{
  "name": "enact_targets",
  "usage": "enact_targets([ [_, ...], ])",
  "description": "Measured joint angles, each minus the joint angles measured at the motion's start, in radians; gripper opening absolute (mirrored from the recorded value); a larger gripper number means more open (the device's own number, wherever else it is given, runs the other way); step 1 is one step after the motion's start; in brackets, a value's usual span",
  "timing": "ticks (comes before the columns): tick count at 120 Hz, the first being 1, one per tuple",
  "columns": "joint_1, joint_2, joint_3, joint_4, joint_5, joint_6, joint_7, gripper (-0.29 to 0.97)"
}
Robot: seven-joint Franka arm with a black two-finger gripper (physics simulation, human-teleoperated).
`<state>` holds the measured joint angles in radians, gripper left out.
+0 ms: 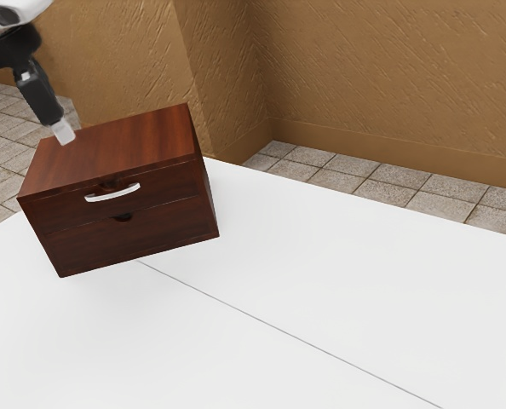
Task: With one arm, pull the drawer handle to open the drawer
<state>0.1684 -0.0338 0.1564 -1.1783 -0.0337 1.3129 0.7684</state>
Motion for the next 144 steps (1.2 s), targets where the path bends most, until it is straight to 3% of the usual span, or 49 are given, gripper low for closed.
enact_targets([
  [45,-0.138,0.009,0.009,-0.089,0.056,-0.023,0.048,0.68],
  [50,-0.166,-0.063,0.007,-0.171,0.076,-0.025,0.055,0.68],
  [64,-0.136,-0.396,0.006,-0.632,0.175,0.072,0.107,0.68],
  [78,-0.105,-0.516,0.032,-0.871,0.328,0.271,0.181,0.68],
  [89,-0.058,-0.477,0.058,-0.914,0.402,0.440,0.242,0.68],
  [98,-0.065,-0.350,0.055,-0.830,0.376,0.529,0.278,0.68],
  [104,-0.098,-0.230,0.050,-0.683,0.339,0.538,0.289,0.68],
  [111,-0.114,-0.177,0.051,-0.608,0.302,0.531,0.289,0.68],
  [129,-0.101,-0.133,0.084,-0.579,0.215,0.504,0.265,0.68],
  [144,-0.100,-0.082,0.085,-0.574,0.233,0.520,0.227,0.68],
])
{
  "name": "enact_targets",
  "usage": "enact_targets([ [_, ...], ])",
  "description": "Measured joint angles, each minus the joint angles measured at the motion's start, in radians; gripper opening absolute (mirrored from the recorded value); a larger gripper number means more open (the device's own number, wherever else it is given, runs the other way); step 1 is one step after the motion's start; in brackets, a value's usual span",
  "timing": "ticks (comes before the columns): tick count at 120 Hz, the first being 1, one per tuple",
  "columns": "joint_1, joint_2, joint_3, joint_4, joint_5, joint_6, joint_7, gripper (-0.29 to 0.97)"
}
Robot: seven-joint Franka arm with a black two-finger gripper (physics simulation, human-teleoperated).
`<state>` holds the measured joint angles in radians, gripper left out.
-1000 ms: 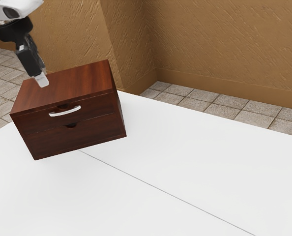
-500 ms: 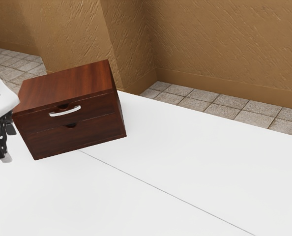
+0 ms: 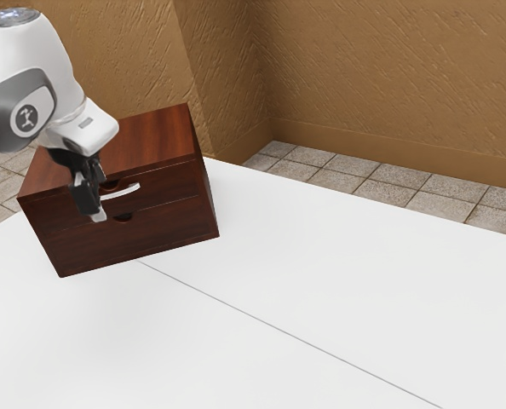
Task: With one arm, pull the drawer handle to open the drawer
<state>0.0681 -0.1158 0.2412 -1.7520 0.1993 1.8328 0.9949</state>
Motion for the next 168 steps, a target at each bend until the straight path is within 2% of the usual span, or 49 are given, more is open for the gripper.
enact_targets([
  [6,-0.001,0.020,0.000,0.002,0.015,0.010,-0.012,0.64],
  [19,-0.004,0.046,0.000,0.004,0.138,0.051,-0.036,0.57],
  [33,-0.001,0.065,0.003,0.005,0.224,0.086,-0.063,0.48],
  [48,0.025,0.090,0.008,0.021,0.204,0.114,-0.098,0.37],
  [65,0.036,0.123,0.045,0.050,0.048,0.159,-0.118,0.30],
  [86,0.058,0.199,0.051,0.105,-0.016,0.199,-0.127,0.27],
  [108,0.018,0.235,0.056,0.107,0.012,0.222,-0.135,0.25],
  [160,0.016,0.184,0.092,0.002,0.042,0.245,-0.150,0.24],
  [168,-0.002,0.154,0.092,-0.033,0.086,0.250,-0.157,0.21],
])
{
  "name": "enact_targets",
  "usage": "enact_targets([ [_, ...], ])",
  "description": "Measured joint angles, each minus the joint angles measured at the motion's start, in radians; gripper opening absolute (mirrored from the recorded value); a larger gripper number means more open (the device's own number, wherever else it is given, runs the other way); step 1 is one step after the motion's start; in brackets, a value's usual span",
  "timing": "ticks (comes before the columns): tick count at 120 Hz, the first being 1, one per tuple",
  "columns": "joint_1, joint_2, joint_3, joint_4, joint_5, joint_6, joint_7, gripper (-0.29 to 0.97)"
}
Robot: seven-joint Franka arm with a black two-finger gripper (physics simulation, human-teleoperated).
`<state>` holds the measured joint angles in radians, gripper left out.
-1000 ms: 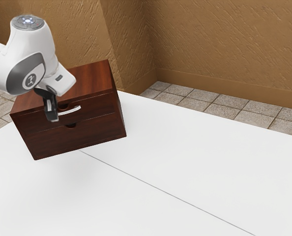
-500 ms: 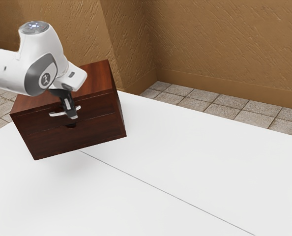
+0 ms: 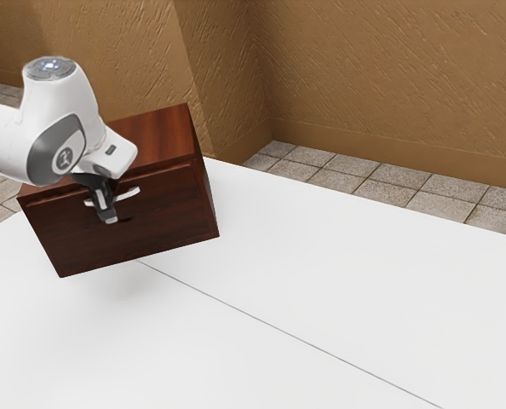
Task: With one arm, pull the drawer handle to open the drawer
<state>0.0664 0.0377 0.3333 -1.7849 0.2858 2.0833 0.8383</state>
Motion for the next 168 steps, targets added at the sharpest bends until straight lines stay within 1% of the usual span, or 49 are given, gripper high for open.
enact_targets([
  [5,-0.021,-0.023,0.008,-0.023,0.028,0.003,-0.006,0.16],
  [10,-0.032,-0.048,0.008,-0.046,0.051,0.005,-0.011,0.14],
  [18,-0.049,-0.106,0.005,-0.097,0.078,0.009,-0.020,0.07],
  [27,-0.067,-0.164,0.001,-0.159,0.084,0.013,-0.029,0.05],
  [42,-0.100,-0.219,-0.003,-0.224,0.070,0.017,-0.043,0.02],
  [57,-0.134,-0.283,-0.002,-0.290,0.063,0.020,-0.055,0.03],
  [63,-0.142,-0.302,-0.002,-0.315,0.064,0.021,-0.060,0.07],
  [70,-0.151,-0.327,-0.001,-0.346,0.064,0.023,-0.065,0.08],
  [74,-0.155,-0.342,-0.002,-0.361,0.065,0.025,-0.069,0.07],
  [77,-0.158,-0.359,-0.002,-0.377,0.067,0.025,-0.071,0.02],
  [81,-0.159,-0.381,-0.002,-0.395,0.068,0.025,-0.073,-0.01],
  [86,-0.157,-0.414,-0.005,-0.420,0.070,0.024,-0.075,-0.03],
  [89,-0.157,-0.434,-0.008,-0.435,0.074,0.023,-0.077,-0.01],
  [93,-0.157,-0.459,-0.011,-0.455,0.087,0.022,-0.081,0.04],
  [101,-0.154,-0.497,-0.025,-0.484,0.116,0.021,-0.090,0.07],
  [106,-0.150,-0.519,-0.034,-0.501,0.132,0.020,-0.096,0.06],
  [134,-0.143,-0.561,-0.092,-0.546,0.175,0.022,-0.130,0.03],
  [143,-0.138,-0.561,-0.098,-0.546,0.183,0.026,-0.143,0.01],
  [152,-0.119,-0.560,-0.098,-0.537,0.182,0.026,-0.149,0.01],
  [158,-0.111,-0.556,-0.095,-0.525,0.176,0.024,-0.149,0.03],
  [168,-0.109,-0.555,-0.096,-0.510,0.168,0.020,-0.146,0.09],
])
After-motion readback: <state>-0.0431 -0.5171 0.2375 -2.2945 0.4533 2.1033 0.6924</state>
